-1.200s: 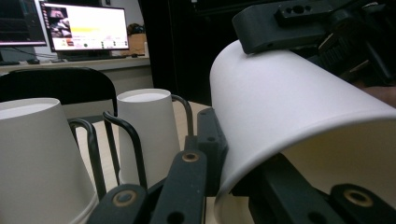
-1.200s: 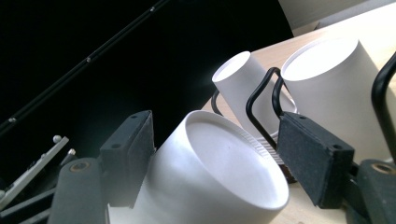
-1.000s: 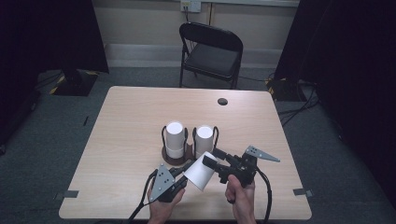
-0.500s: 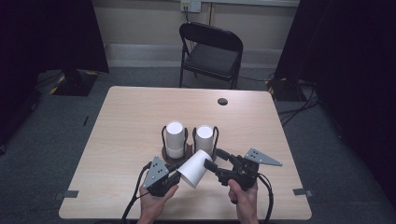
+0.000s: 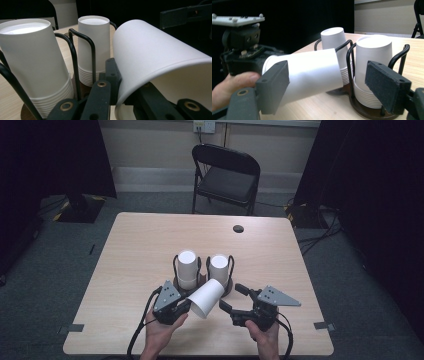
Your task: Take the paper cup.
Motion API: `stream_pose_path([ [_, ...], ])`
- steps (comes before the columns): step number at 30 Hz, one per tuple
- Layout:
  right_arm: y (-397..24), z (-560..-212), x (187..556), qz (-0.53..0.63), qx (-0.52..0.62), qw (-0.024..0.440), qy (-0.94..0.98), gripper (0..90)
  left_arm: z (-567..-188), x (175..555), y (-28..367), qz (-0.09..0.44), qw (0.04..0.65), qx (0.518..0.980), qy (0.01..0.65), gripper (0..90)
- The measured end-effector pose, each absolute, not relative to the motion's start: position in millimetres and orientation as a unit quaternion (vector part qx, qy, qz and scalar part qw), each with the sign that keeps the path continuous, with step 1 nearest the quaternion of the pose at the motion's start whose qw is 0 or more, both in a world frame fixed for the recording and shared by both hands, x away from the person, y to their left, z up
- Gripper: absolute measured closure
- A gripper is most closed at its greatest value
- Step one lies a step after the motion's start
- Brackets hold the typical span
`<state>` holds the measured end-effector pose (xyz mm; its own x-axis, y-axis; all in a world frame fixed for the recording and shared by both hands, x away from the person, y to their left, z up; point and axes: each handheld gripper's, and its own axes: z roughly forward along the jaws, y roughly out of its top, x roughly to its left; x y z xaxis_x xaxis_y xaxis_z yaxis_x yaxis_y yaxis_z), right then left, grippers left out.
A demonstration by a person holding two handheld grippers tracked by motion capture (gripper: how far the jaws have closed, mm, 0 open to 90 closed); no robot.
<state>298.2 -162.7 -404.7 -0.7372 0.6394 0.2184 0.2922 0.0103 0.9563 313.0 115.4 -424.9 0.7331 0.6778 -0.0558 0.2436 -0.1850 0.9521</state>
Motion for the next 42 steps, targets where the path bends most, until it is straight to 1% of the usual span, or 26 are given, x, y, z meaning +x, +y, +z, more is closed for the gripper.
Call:
stream_pose_path([
  [3,-161,-404,294,0.612,0.325,0.158,0.703,19.2,-422,315,115,0.187,0.558,0.748,0.306,86.6],
  [5,-159,-404,291,0.602,0.319,0.17,0.712,18.9,-421,316,113,0.184,0.545,0.763,0.296,86.9],
  [9,-157,-405,289,0.593,0.305,0.171,0.725,20.5,-417,317,104,0.178,0.521,0.787,0.276,86.9],
  [12,-156,-404,284,0.593,0.293,0.182,0.728,19.9,-414,322,98,0.17,0.493,0.811,0.266,86.9],
  [14,-157,-404,281,0.592,0.287,0.185,0.73,17.9,-413,323,97,0.172,0.488,0.813,0.266,86.9],
  [16,-158,-405,280,0.588,0.282,0.189,0.734,16.4,-409,327,96,0.157,0.475,0.824,0.265,87.0],
  [24,-155,-412,275,0.552,0.257,0.212,0.764,15.3,-407,333,95,0.14,0.448,0.841,0.268,87.0],
  [25,-152,-416,274,0.54,0.25,0.225,0.771,15.2,-404,334,94,0.139,0.44,0.847,0.264,87.0],
  [27,-150,-417,273,0.532,0.246,0.233,0.776,15.3,-403,335,94,0.135,0.44,0.848,0.264,87.0],
  [29,-144,-419,269,0.507,0.23,0.26,0.789,15.6,-399,338,94,0.124,0.431,0.853,0.266,87.0],
  [30,-144,-419,269,0.507,0.23,0.26,0.789,15.6,-399,338,94,0.124,0.431,0.853,0.266,87.0],
  [32,-137,-421,266,0.487,0.216,0.283,0.798,15.6,-396,339,92,0.118,0.42,0.86,0.264,87.0],
  [38,-130,-428,267,0.47,0.198,0.304,0.805,16.2,-396,341,88,0.11,0.412,0.866,0.259,86.9],
  [39,-127,-431,265,0.456,0.189,0.326,0.806,16.3,-396,341,87,0.113,0.405,0.87,0.259,86.9],
  [40,-126,-432,264,0.449,0.185,0.337,0.807,16.3,-396,341,86,0.111,0.401,0.872,0.258,86.9],
  [42,-125,-434,265,0.445,0.179,0.341,0.808,16.0,-393,343,82,0.102,0.387,0.88,0.256,86.9],
])
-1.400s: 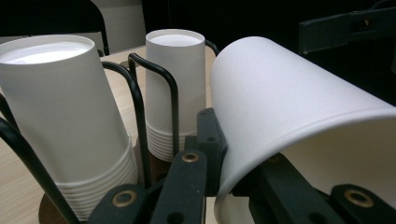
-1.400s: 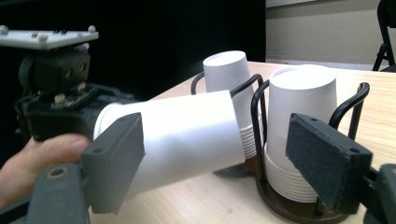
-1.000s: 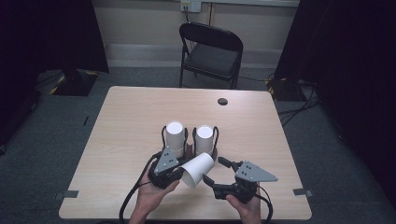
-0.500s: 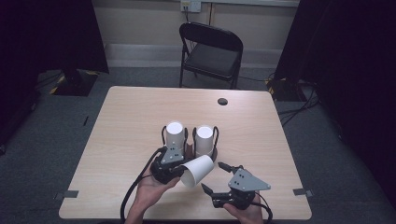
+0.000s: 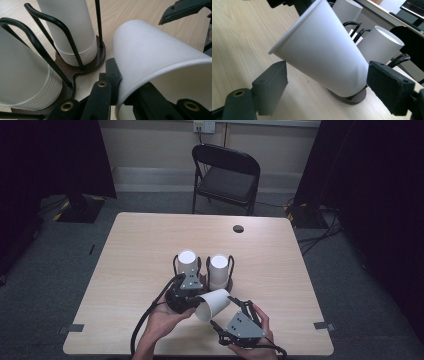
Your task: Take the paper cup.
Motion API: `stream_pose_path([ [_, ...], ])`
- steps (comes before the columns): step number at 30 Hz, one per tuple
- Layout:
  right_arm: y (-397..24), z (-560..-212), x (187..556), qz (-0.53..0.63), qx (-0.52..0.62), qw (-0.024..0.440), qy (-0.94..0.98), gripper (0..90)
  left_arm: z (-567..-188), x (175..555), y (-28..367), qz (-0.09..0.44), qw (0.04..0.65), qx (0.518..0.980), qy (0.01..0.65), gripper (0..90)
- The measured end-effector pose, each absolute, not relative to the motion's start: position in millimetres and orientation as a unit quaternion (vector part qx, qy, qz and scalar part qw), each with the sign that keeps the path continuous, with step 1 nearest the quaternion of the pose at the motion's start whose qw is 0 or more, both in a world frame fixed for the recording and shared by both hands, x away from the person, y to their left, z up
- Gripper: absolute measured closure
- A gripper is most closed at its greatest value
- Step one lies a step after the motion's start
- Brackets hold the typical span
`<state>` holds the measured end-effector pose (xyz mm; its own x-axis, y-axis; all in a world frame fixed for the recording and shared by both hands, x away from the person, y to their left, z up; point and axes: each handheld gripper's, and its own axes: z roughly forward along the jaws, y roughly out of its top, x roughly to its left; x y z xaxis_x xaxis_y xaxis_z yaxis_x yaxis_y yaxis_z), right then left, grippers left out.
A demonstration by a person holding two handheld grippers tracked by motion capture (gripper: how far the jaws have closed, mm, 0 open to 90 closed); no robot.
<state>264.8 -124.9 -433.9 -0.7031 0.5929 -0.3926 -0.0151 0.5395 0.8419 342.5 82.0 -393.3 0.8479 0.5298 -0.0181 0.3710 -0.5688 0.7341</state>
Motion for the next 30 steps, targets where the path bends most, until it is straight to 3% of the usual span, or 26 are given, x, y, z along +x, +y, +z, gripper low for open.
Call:
stream_pose_path([
  [13,-108,-447,264,0.408,0.128,0.398,0.812,12.9,-393,348,69,0.068,0.349,0.9,0.253,86.9],
  [30,-91,-451,261,0.363,0.069,0.472,0.8,21.8,-393,349,55,0.038,0.347,0.901,0.259,85.3],
])
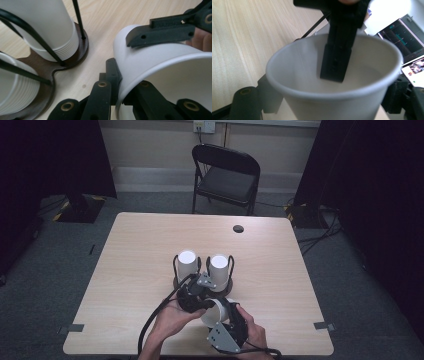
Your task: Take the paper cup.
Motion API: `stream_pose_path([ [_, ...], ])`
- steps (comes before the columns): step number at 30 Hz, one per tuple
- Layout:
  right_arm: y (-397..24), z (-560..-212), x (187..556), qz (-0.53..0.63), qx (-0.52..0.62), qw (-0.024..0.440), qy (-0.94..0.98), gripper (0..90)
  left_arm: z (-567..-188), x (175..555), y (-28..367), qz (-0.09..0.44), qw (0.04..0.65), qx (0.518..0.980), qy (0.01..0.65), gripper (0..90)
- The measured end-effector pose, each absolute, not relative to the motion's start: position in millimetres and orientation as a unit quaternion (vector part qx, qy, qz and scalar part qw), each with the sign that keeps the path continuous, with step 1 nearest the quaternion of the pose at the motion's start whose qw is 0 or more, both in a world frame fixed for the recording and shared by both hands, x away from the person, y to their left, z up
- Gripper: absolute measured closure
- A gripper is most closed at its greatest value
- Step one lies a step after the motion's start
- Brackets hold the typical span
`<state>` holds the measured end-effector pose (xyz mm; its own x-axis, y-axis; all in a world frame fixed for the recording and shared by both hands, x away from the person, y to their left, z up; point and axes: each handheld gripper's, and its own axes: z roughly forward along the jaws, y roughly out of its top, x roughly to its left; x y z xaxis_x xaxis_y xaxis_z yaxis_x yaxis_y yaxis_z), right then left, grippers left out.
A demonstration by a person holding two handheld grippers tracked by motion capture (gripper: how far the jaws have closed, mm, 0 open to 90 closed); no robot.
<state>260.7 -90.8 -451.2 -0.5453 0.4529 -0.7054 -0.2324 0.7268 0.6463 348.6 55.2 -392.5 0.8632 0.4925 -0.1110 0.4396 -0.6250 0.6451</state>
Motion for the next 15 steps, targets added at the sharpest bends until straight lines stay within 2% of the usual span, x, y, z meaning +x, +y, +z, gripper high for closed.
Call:
stream_pose_path([
  [3,-87.4,-448.8,257.9,0.364,0.064,0.477,0.797,23.1,-392.9,349.8,56.8,0.026,0.349,0.9,0.259,83.5],
  [5,-85.4,-448.4,256.4,0.36,0.064,0.477,0.799,23.9,-392.0,348.0,57.3,0.036,0.343,0.901,0.262,84.5],
  [11,-88.0,-446.1,259.8,0.384,0.083,0.452,0.801,24.7,-395.5,347.7,55.9,0.039,0.348,0.897,0.269,83.7],
  [15,-88.8,-444.9,259.8,0.386,0.085,0.451,0.8,24.7,-397.4,348.4,58.1,0.04,0.353,0.893,0.278,82.1],
])
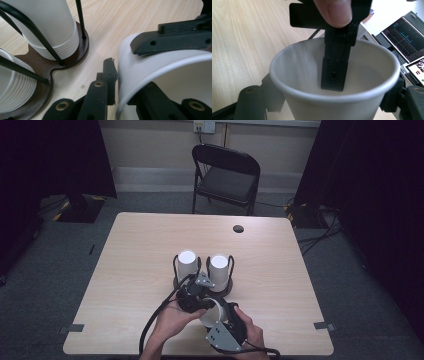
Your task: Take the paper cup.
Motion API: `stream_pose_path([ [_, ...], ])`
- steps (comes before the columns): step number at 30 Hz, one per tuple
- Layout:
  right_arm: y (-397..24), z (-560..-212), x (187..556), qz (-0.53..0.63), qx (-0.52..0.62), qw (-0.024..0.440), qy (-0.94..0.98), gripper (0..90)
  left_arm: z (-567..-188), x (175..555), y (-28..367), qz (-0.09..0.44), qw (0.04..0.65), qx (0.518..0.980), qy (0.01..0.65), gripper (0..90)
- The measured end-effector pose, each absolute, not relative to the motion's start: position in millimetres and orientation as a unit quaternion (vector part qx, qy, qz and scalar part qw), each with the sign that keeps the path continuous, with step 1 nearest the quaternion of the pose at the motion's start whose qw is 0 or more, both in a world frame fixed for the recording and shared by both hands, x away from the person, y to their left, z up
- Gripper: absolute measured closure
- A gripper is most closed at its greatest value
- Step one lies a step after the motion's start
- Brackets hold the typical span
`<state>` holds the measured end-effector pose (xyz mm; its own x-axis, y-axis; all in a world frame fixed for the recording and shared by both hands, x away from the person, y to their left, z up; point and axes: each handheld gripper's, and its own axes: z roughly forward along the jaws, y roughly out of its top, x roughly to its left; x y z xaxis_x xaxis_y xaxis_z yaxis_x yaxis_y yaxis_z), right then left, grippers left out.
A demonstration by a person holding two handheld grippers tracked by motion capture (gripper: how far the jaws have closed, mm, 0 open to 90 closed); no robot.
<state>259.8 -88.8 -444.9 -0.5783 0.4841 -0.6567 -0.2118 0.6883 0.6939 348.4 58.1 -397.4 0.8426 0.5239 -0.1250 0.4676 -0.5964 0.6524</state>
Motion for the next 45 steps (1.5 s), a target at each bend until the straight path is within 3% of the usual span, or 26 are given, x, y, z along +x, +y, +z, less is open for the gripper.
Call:
stream_pose_path([
  [13,-98,-442,265,0.393,0.111,0.449,0.795,24.8,-397,346,65,0.054,0.388,0.876,0.283,73.1],
  [18,-103,-441,268,0.402,0.134,0.439,0.792,24.7,-396,340,65,0.081,0.411,0.866,0.273,59.6],
  [22,-108,-441,272,0.416,0.155,0.418,0.793,24.6,-396,336,65,0.106,0.424,0.857,0.273,54.0],
  [25,-112,-440,273,0.428,0.166,0.407,0.79,24.6,-394,336,70,0.133,0.445,0.839,0.282,47.9],
  [36,-120,-440,285,0.453,0.206,0.365,0.787,24.5,-396,333,82,0.156,0.501,0.796,0.302,35.0],
  [37,-121,-440,287,0.455,0.211,0.361,0.786,24.5,-396,330,84,0.173,0.505,0.786,0.313,30.5],
  [45,-130,-443,292,0.469,0.237,0.339,0.78,24.4,-401,321,97,0.202,0.542,0.745,0.332,27.5],
])
